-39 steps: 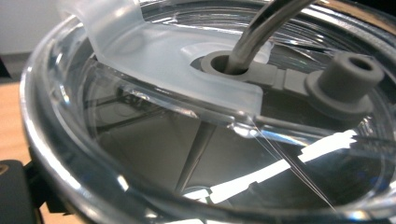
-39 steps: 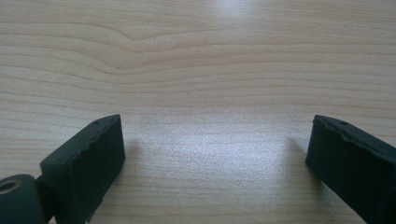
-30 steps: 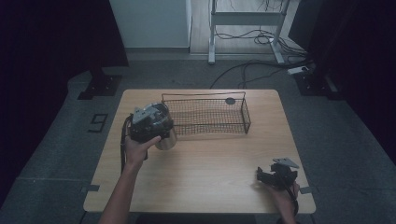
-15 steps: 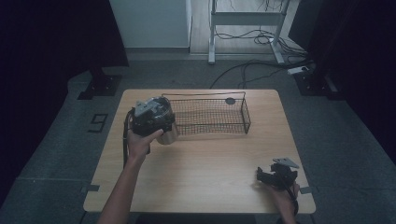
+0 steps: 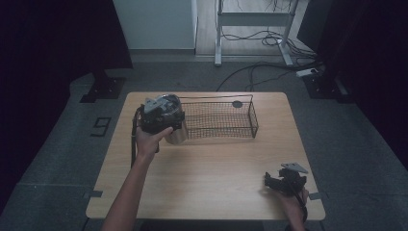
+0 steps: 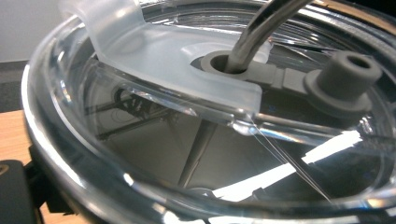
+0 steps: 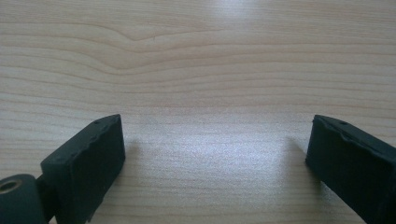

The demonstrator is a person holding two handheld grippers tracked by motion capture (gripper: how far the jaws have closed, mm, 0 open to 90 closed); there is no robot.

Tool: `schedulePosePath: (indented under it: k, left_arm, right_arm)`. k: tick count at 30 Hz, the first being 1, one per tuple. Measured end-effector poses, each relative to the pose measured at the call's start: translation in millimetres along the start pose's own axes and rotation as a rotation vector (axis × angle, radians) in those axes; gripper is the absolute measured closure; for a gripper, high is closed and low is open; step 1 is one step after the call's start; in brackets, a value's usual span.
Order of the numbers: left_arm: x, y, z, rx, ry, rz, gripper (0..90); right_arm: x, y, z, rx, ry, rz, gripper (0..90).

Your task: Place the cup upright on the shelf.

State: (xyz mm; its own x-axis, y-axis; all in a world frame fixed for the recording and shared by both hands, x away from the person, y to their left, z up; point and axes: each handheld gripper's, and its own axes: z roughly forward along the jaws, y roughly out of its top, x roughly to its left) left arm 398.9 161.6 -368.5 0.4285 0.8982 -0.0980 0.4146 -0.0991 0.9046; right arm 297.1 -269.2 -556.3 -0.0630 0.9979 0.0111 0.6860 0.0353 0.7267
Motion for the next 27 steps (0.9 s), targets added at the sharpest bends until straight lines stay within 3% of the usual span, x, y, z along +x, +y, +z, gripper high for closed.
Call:
schedulePosePath:
  k: [11, 27]
  left_arm:
    - [-3.7, 7.3, 13.9, -0.003, 0.0, 0.014, 3.9]
    - [-1.2, 19.4, 33.7, 0.009, 0.011, -0.009, 3.9]
  right_arm:
    - [-0.1, 0.0, -0.1, 0.001, 0.0, -0.001, 4.2]
    - [-0.1, 0.1, -0.2, 0.001, 0.001, -0.001, 4.2]
